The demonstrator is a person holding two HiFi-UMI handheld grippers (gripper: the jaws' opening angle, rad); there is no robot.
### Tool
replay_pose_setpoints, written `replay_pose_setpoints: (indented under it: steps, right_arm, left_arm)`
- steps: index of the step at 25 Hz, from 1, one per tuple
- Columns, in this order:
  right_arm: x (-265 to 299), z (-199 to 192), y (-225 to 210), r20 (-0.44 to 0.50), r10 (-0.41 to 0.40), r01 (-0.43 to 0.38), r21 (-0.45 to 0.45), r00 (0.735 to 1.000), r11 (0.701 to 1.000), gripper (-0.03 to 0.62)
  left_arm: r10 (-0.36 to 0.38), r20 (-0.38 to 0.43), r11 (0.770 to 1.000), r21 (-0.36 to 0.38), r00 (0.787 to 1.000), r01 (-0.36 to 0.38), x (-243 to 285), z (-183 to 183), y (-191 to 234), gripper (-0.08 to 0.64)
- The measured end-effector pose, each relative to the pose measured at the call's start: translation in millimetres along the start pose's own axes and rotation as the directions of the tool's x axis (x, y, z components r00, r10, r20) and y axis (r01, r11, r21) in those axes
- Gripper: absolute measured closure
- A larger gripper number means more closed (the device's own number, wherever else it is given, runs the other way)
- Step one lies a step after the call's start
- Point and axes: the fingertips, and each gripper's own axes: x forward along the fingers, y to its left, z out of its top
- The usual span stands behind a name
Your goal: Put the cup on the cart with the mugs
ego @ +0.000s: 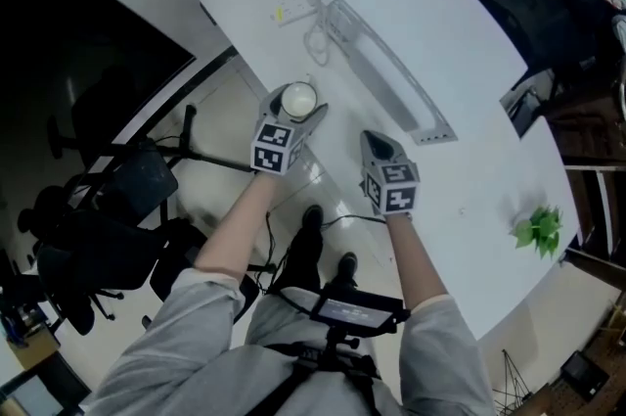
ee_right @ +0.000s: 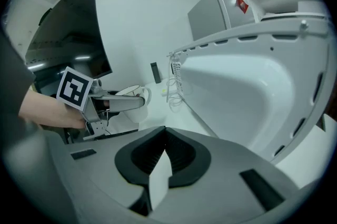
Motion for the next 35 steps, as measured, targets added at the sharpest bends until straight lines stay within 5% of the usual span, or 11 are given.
replay_pose_setpoints:
  steps: [19,35]
  right_arm:
    - [-186.9,0.0,71.1,0.195,0.149,-0.131,-0.099,0.970,0.986,0.584]
    - [-349.2,-69.0,73.0,0.293,0.106,-0.097,-0.046,0.950,0.994,0.584]
  left_arm:
    - [-0.096,0.011,0.995,0.013,0.995,0.096,-190.9,30.5,-155.1,0.152]
    - [-0.145,0.033,0.988,0.053,0.989,0.143,-301.8,18.5,-285.4,0.152]
